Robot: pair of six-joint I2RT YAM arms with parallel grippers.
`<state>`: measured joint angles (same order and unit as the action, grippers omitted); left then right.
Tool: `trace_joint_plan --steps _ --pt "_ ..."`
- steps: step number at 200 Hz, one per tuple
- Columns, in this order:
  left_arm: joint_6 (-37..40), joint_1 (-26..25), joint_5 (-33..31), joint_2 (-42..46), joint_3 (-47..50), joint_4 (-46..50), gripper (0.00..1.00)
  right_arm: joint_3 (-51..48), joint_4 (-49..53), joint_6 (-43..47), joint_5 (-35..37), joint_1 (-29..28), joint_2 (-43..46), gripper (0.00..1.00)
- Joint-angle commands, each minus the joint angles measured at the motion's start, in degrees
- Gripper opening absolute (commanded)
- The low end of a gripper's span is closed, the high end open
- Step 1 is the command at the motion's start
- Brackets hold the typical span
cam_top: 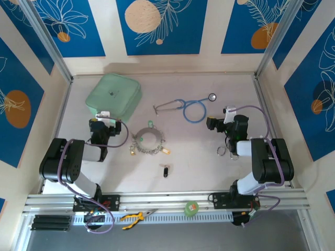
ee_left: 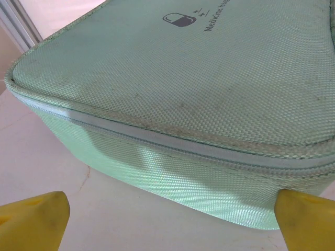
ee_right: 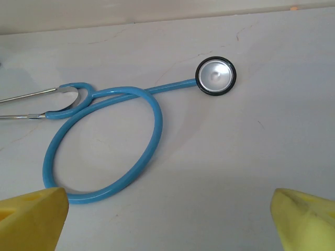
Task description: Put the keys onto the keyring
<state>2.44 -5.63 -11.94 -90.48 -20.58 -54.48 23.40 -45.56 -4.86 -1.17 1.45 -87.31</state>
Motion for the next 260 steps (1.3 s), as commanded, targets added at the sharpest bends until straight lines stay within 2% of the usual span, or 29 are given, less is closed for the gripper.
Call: trace_joint_plan --steps 1,171,183,199,208,221,243,260 --pt "-0.36 0.05 1.31 0.74 -0.19 -1.01 1.00 0.87 0.17 -0.67 1.21 -0.22 0.03 0.99" --pt "-0.69 0.52 2.38 0.75 -0.45 -0.45 1.00 0.81 0.10 -0.66 1.25 -0.22 0.03 1.00" --pt "-0.71 0.65 2.64 0.90 -0.11 -0.96 1.00 0.53 -0.39 -0.59 1.22 -0.22 0.35 0.89" --pt "-0.50 0.70 2.53 3.19 1.84 -2.82 1.00 1.36 3.81 0.35 1.46 -1.08 3.59 0.86" --pt "-0.57 0.54 1.72 6.55 2.69 -1.36 1.00 2.87 9.91 1.98 2.47 -2.41 6.80 0.86" --pt "-1.14 0.53 0.10 12.61 2.38 4.22 1.00 5.57 18.26 2.34 4.95 -4.74 11.53 0.86" --pt "-4.05 0.44 -1.01 20.72 0.17 13.43 1.00 7.86 24.72 -0.50 7.69 -10.51 17.15 0.85" --pt "-7.47 0.49 1.44 24.53 -2.81 21.94 1.00 10.20 30.62 -2.90 11.20 -16.77 19.18 0.82"
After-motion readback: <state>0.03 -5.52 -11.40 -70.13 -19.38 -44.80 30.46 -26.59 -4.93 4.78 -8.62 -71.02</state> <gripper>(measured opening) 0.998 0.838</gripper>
